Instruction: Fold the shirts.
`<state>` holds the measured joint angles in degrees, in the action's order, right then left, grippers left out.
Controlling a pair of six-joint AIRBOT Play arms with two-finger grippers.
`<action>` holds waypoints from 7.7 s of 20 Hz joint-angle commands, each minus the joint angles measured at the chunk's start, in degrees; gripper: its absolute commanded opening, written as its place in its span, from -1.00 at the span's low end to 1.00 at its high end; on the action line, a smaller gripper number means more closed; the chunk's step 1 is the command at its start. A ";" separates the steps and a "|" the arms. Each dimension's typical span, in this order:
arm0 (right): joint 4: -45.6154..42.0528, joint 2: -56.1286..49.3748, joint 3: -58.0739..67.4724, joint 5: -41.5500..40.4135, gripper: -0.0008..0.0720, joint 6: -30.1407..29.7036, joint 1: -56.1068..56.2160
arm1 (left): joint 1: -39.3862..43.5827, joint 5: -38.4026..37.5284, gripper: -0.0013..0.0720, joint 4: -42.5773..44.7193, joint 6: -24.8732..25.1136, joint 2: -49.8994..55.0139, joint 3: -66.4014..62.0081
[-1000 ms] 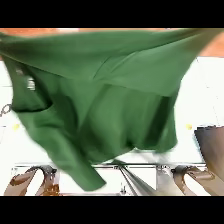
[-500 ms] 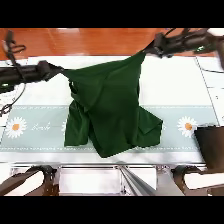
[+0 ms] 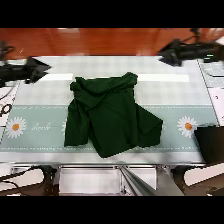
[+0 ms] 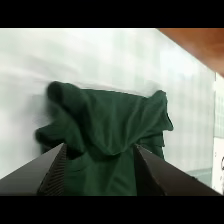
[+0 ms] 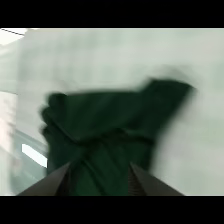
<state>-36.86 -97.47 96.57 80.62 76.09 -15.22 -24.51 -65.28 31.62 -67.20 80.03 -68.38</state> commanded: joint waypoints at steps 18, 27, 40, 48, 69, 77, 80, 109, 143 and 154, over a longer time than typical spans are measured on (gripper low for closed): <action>-21.27 44.00 -66.79 -0.15 0.14 -2.38 -10.95 | 16.90 -8.70 0.42 13.42 -8.61 13.51 11.32; -21.55 43.50 -73.20 -2.38 0.14 4.11 6.75 | 22.38 -10.71 -0.92 13.44 -8.72 15.74 3.45; 0.96 19.50 -59.12 -26.25 0.13 1.84 31.28 | 22.34 -11.30 -0.92 13.42 -8.70 15.74 1.97; -11.69 20.70 -25.33 -13.03 -0.91 2.40 27.36 | 17.70 -13.44 -0.92 7.02 -8.28 8.79 -7.65; -35.10 61.64 -2.43 14.36 -0.91 16.33 16.41 | 8.87 -14.62 -0.92 26.01 -15.54 -41.31 -49.57; -24.35 62.03 -36.24 -0.87 -0.91 13.18 16.41 | 17.88 -10.03 -0.92 40.04 -21.07 -41.53 -19.54; -19.69 50.66 -42.21 -12.02 -0.91 6.29 16.41 | 17.88 6.25 -0.92 33.07 -17.25 -30.34 -8.96; -1.97 17.16 -49.59 -16.98 0.15 -11.58 -17.33 | -3.61 -8.70 0.42 20.11 -14.40 -11.61 29.40; 1.20 6.32 -44.46 -19.82 0.11 -8.94 -4.35 | 5.03 2.69 -0.92 5.40 -11.21 0.02 25.64; -5.97 13.44 -15.21 -8.70 -0.91 -2.62 2.08 | 4.11 1.66 -0.93 -17.00 0.72 -14.03 12.50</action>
<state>-36.88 -89.27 71.22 68.53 69.19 -13.61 -20.01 -63.79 21.87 -70.30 71.94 -48.86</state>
